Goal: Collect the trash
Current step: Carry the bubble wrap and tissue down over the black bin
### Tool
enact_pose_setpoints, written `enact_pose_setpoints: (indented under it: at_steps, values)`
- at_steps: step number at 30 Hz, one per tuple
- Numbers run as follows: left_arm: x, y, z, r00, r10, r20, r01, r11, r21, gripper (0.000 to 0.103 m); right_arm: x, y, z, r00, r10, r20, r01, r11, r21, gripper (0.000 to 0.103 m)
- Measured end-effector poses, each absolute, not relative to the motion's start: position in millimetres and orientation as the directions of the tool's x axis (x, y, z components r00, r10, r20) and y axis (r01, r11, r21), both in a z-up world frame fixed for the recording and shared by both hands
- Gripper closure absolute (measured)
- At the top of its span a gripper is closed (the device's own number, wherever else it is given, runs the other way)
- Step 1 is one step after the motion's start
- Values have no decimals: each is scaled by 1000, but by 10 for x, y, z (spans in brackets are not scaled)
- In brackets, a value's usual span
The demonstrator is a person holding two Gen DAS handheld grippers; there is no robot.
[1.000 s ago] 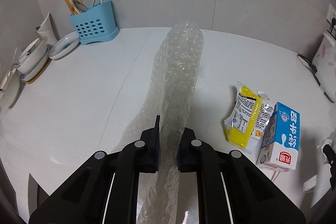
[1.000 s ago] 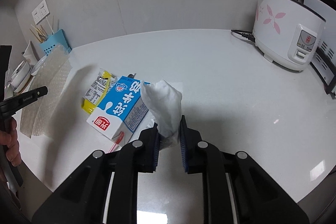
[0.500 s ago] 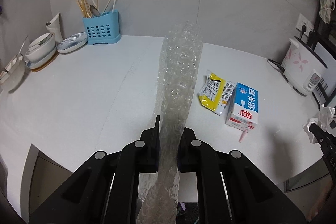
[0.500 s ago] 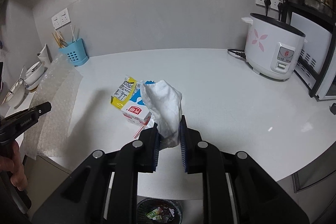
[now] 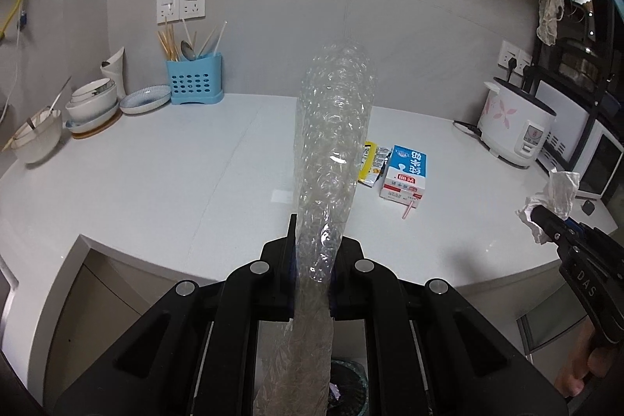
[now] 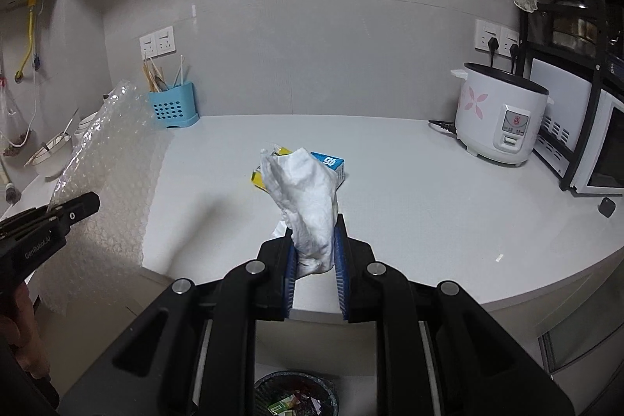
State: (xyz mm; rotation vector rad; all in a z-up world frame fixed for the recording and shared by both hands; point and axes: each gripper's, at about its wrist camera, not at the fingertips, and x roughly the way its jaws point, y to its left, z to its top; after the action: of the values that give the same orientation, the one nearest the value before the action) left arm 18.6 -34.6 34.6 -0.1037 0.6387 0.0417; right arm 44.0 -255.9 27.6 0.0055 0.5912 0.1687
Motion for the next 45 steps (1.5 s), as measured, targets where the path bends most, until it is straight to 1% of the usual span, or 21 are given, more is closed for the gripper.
enact_pose_setpoints:
  at_steps: [10,12,15,21,24,29,31,35,45]
  values:
    - [-644,-486,57,842,-29,-539,-34,994,-106,93,-240,-2362,66,847,171,-504,-191,981,11,87]
    - [-783,-526,-33,851,-37,-524,-23,994,-107,93,-327,-2358,-27,846,164,-507,-184,983,12,87]
    - [-930,-568,-193,857,-15,-514,-37,995,-90,93,-434,-2357,-212,836,170,-521,-185,983,23,87]
    - [-1106,-636,-637,843,-20,-538,-38,995,-97,93,-620,-2335,-643,819,154,-552,-177,984,13,87]
    - [-1169,-685,-868,825,-28,-564,-36,994,-101,93,-675,-2345,-867,808,145,-571,-165,986,17,87]
    - [-1262,-790,-1228,809,-14,-587,-33,997,-70,93,-756,-2289,-1244,782,137,-608,-169,986,5,87]
    - [-1248,-806,-1391,792,-24,-610,-29,997,-77,93,-777,-2273,-1385,768,141,-625,-172,985,12,87]
    - [-1211,-845,-1677,786,-16,-618,-25,998,-57,93,-793,-2270,-1622,745,156,-648,-177,984,33,87]
    - [-995,-803,-2417,721,-58,-690,-17,995,-102,93,-787,-2239,-2317,725,134,-675,-145,989,41,87]
